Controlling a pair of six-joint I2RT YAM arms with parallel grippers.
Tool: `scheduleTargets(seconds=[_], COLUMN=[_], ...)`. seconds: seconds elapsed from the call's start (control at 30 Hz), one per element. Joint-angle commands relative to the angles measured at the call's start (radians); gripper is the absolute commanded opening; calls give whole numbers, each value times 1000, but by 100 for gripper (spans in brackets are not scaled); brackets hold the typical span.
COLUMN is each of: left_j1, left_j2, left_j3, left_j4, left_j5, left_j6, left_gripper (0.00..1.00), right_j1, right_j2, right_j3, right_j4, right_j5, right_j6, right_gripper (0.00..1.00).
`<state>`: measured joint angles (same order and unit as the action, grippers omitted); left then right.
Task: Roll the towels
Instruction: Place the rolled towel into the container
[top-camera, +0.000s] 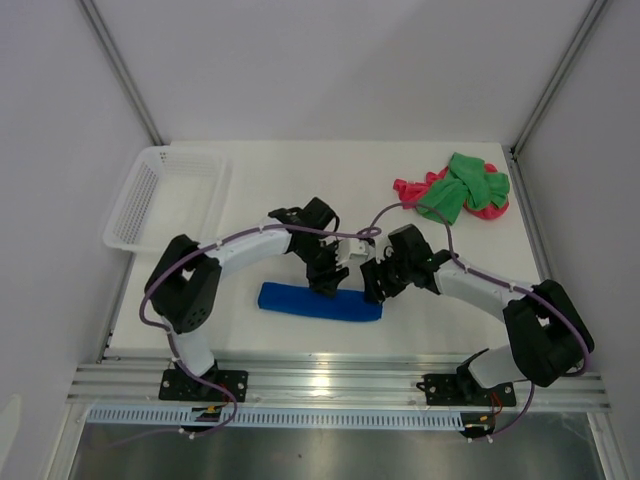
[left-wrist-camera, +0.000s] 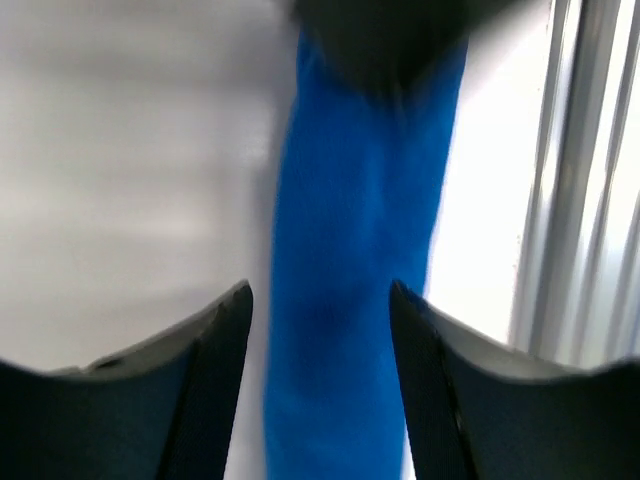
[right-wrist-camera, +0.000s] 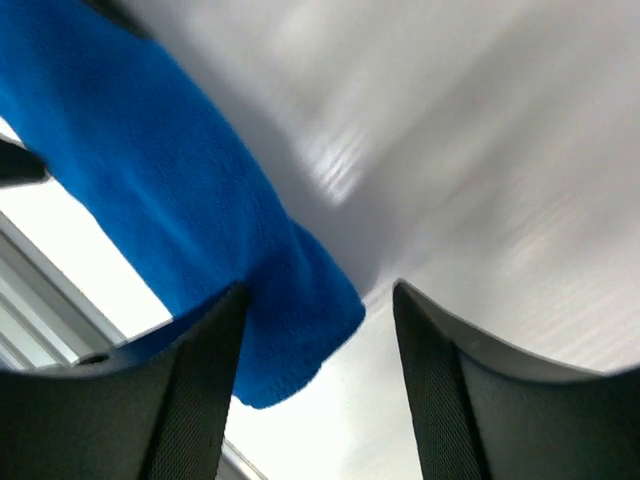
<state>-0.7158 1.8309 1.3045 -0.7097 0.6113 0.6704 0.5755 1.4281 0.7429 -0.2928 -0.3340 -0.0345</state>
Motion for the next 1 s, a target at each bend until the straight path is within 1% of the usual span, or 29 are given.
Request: scheduleTargets(seconds=[0.0,0.03,0.17,0.3,0.47,0.5,0.6,0.7,0.8,0.97], left_j1=[75,75,75,76,75,75,75,75,75,76], left_j2=[-110,-145,-177,-170,-55,-20,17,42,91,175], left_j3=[-67,-68,-34,-25,-4,1,19,32,65,90], left_j4=[-57,-38,-56,-79,-146,-152,-162,-145,-163,-201], left_j5=[-30,-16,-16,-38,-120,-130,-120,-111,-99,-146], left_j6=[-103,-106,-100,-72,-37,-37,-37,-46,-48,-89], left_gripper=[60,61,61,61,61,61,61,62,63,62], right_j1=[-45,-45,-45,-45,-45,-45,-45,-45,-45,-45], right_j2=[-31,-15,38,48,5,-3,-32,-55,-80,-118], right_j3=[67,76,119,134,180,191,214,205,179,153], right_j4=[78,72,32,29,-11,-23,-58,-74,-68,-60], right_j5=[-31,-33,-4,9,33,44,84,101,102,99], right_j6=[27,25,25,30,25,19,-1,-1,11,22], right_gripper=[64,64,63,63,63,63,64,63,64,63])
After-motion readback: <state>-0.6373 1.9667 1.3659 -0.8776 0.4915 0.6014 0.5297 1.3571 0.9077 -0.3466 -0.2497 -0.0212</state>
